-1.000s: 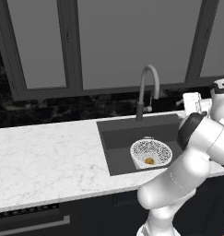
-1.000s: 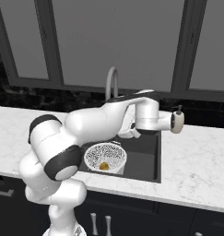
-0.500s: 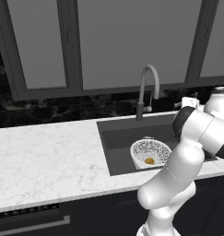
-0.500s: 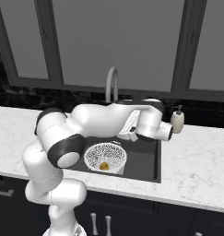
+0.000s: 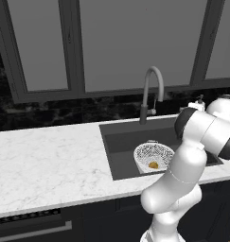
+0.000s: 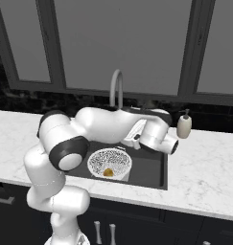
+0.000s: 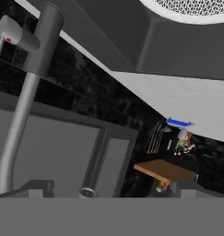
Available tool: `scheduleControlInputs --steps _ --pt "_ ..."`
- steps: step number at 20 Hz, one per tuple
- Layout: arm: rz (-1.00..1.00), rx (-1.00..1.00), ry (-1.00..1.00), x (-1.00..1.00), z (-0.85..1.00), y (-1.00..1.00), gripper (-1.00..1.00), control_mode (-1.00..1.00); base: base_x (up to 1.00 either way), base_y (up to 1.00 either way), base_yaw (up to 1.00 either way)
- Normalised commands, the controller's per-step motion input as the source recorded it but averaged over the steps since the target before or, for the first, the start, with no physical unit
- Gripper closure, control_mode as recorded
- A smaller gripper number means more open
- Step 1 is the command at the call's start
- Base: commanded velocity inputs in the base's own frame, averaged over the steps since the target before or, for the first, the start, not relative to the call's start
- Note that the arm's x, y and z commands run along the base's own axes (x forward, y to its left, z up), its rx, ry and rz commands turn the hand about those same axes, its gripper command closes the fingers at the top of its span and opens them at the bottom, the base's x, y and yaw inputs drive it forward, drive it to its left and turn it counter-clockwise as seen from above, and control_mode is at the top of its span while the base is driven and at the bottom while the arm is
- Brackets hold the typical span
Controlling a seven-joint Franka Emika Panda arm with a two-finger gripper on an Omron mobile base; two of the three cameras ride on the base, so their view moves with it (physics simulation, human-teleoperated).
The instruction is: Put the colander in the sink, put the kiwi in the colander, and turn on the sink faucet and pour water over the colander.
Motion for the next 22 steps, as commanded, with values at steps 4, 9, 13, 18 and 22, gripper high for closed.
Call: scheduleControlInputs --steps 4,9,13,18,22 --pt "-0.08 0.00 0.00 0.11 0.00 0.08 -1.00 -1.00 0.00 0.00 0.00" --pt "-0.02 0.01 0.03 0.23 0.00 0.19 -1.00 -1.00 0.00 0.00 0.00" --pt "0.00 0.07 0.10 0.30 0.00 0.14 -1.00 -1.00 0.00 0.00 0.00" --pt "0.00 0.08 0.08 0.29 0.00 0.11 -1.00 -1.00 0.00 0.00 0.00" --pt "0.00 0.00 0.02 0.23 -0.03 0.05 -1.00 -1.00 0.00 0.00 0.00"
